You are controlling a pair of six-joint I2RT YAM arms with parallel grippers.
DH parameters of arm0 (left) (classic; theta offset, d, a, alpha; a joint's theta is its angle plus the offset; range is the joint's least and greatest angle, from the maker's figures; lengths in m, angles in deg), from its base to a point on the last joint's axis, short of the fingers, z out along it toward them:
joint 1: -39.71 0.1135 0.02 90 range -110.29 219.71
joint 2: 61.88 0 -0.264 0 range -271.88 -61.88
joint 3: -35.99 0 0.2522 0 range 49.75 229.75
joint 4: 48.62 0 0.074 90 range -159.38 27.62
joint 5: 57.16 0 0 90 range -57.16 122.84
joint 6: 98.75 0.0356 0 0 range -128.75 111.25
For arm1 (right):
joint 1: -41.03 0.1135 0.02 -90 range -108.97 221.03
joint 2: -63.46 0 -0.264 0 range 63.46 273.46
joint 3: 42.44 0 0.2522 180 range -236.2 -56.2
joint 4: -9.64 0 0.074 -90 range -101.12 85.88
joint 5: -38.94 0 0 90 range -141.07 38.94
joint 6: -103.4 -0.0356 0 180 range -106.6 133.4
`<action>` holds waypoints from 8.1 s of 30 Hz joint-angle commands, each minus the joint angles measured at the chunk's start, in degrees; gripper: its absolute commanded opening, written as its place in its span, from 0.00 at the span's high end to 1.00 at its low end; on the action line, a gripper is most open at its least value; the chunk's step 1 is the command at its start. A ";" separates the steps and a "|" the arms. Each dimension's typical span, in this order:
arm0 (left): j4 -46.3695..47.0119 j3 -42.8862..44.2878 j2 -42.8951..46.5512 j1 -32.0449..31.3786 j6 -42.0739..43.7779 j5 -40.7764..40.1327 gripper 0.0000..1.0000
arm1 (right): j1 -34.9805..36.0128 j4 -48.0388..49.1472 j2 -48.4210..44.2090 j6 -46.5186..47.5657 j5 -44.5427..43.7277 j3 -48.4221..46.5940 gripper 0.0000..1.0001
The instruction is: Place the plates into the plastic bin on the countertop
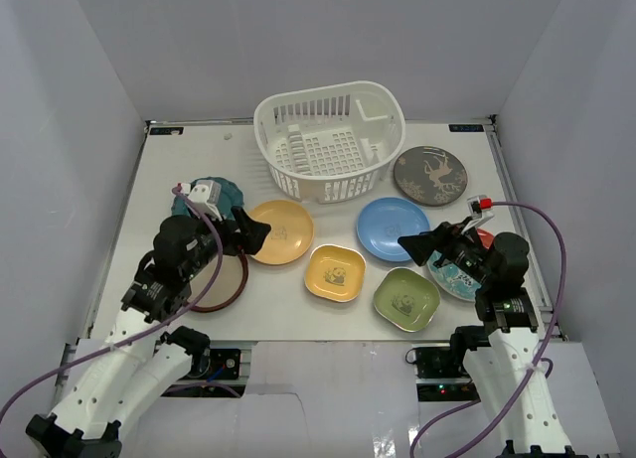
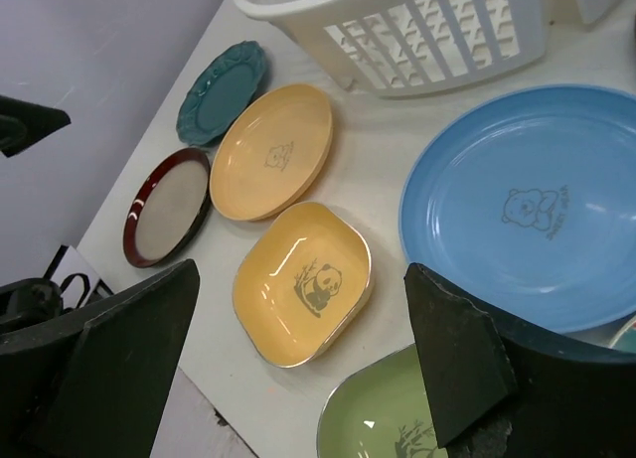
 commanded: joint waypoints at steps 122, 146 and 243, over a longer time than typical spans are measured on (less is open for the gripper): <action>13.21 3.16 -17.23 19.64 -9.71 36.16 0.02 | 25.24 26.19 65.12 -14.08 -12.11 -58.34 0.92; 8.79 2.73 -18.90 15.94 -3.01 25.68 0.02 | 17.84 11.16 95.45 -5.21 -23.18 -80.51 0.62; 18.11 36.99 -56.86 -0.93 -11.72 23.49 0.10 | 2.37 45.52 37.52 -35.44 0.63 -16.43 0.92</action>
